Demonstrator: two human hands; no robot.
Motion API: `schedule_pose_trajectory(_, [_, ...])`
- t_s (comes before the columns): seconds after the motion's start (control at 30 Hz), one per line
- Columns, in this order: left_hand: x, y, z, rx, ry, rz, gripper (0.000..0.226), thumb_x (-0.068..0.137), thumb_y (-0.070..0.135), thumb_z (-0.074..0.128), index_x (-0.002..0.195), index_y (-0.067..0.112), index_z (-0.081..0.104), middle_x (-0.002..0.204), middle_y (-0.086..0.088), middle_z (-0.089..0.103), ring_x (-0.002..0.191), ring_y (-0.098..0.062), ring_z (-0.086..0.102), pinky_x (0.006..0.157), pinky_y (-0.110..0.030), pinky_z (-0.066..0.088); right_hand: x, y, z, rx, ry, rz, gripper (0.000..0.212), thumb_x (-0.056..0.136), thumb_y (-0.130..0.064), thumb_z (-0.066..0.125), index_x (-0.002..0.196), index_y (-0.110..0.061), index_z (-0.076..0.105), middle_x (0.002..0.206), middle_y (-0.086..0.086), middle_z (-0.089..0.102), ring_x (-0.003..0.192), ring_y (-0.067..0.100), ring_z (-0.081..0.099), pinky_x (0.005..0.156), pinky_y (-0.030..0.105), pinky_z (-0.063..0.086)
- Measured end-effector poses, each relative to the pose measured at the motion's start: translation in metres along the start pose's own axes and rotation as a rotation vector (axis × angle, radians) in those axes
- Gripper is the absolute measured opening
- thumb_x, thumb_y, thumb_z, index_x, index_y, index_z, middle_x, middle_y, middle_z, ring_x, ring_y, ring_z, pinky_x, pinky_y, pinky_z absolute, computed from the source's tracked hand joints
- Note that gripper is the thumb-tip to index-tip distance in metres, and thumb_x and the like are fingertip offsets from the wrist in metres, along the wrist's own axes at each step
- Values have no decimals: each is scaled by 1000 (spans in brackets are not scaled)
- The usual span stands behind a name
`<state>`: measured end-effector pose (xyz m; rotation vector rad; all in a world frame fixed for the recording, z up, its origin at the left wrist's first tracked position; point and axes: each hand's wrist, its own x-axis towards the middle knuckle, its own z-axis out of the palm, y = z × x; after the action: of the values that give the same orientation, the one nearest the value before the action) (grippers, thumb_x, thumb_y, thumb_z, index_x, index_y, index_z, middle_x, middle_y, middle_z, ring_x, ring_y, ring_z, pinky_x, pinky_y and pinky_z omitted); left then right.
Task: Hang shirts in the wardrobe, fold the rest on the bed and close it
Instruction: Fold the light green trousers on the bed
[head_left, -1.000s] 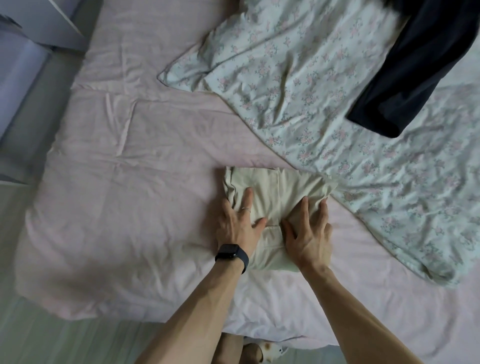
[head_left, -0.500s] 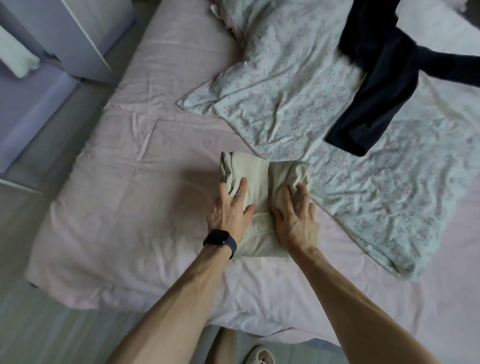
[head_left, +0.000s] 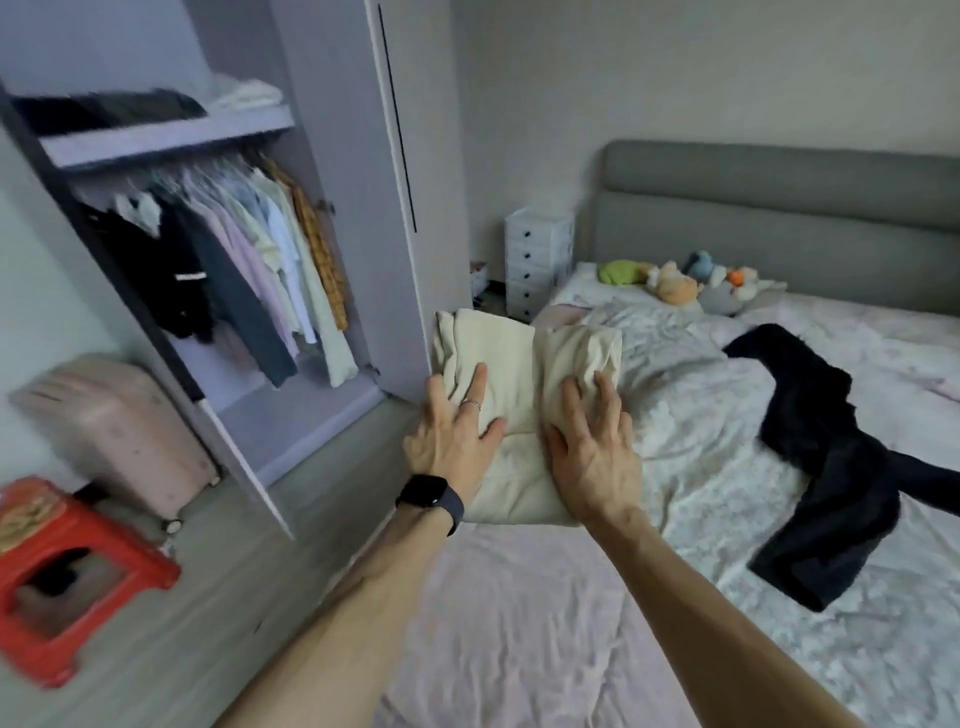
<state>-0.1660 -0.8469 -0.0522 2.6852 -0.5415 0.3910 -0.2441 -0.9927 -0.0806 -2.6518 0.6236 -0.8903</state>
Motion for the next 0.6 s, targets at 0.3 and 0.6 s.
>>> schedule_pose_trajectory(0.3, [106,-137,-179,91,342,-23,72,91,63,52,154,43,22,134,-4,21,111,-30,56,71,-43,54,117,-226,-9,170,220,-255,59,93,-38,67,146,-21,47,156,14,31,116,44,50,61,48,56])
schedule_pose_trajectory(0.6, [220,-323,-233,70,421,2,70,90,62,56,152,46,27,131,1,16,106,-29,58,66,-47,56,176,-414,98,301,307,-198,57,94,-38,67,146,-24,49,158,12,31,128,36,43,65,49,55])
